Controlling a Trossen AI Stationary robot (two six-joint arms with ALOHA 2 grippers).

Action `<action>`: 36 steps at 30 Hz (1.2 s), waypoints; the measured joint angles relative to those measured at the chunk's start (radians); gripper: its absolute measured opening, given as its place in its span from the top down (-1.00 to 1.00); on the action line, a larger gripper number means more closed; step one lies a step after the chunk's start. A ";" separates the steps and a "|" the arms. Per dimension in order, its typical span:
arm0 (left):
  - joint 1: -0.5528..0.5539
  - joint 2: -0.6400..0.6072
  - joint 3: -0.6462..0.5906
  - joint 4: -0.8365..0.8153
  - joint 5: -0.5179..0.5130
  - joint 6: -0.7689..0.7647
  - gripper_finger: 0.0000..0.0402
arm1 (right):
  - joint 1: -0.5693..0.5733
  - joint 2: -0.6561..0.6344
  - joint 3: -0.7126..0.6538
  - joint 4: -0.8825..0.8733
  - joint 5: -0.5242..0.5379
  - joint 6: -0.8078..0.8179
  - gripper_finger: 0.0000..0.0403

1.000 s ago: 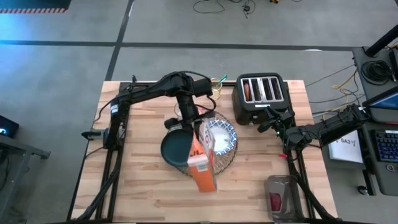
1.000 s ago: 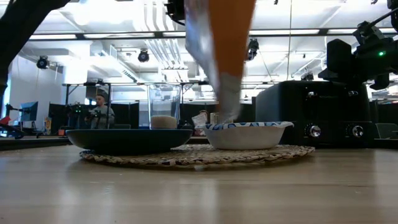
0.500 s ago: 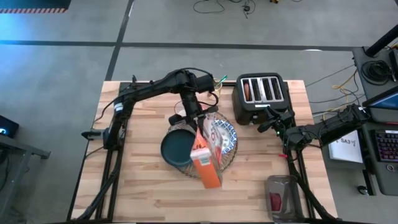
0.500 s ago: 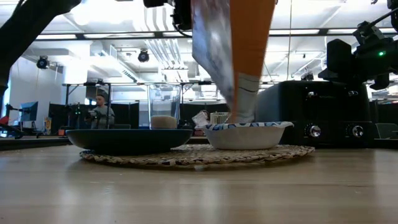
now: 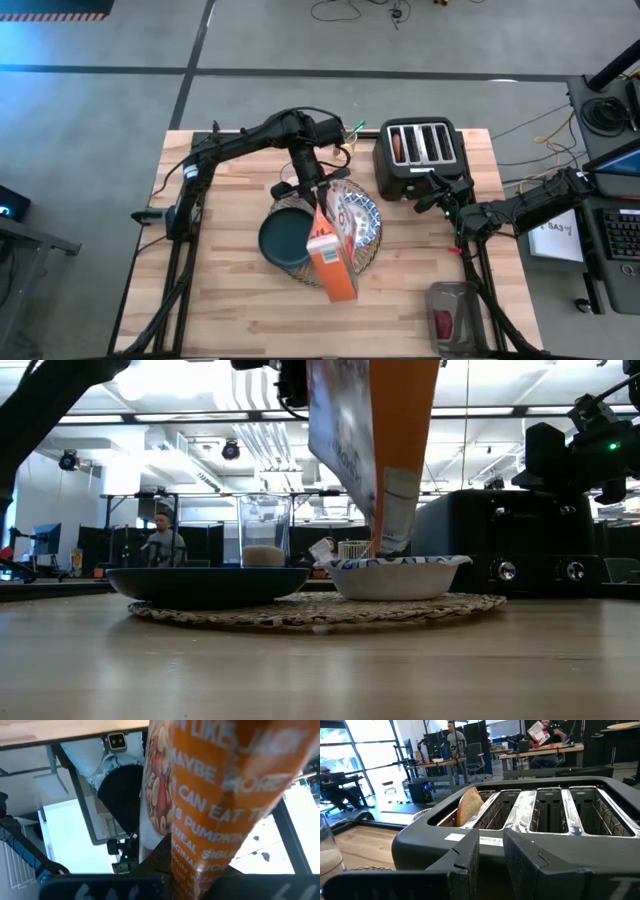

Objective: Arrange a breakfast setting
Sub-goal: Pour the cereal from the orange cereal box into the white bowl on the brown placemat

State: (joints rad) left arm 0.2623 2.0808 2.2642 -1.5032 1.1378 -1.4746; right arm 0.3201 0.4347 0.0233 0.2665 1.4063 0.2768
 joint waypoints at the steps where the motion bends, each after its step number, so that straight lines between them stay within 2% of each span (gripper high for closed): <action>1: 0.000 0.000 0.000 0.000 0.010 0.000 1.00 | 0.000 0.000 0.000 0.000 0.000 0.000 0.61; 20: 0.051 0.000 0.000 -0.018 0.069 -0.061 1.00 | 0.000 0.000 0.000 0.000 0.000 0.000 0.61; 26: 0.067 0.000 0.000 -0.018 0.119 -0.095 1.00 | 0.000 0.000 0.000 0.000 0.000 0.000 0.61; 36: 0.102 0.000 0.075 -0.023 0.127 -0.082 1.00 | 0.000 0.000 0.000 0.000 0.000 0.000 0.61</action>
State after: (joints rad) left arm 0.3641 2.0804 2.3397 -1.5261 1.2644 -1.5565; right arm 0.3202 0.4347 0.0235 0.2666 1.4063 0.2768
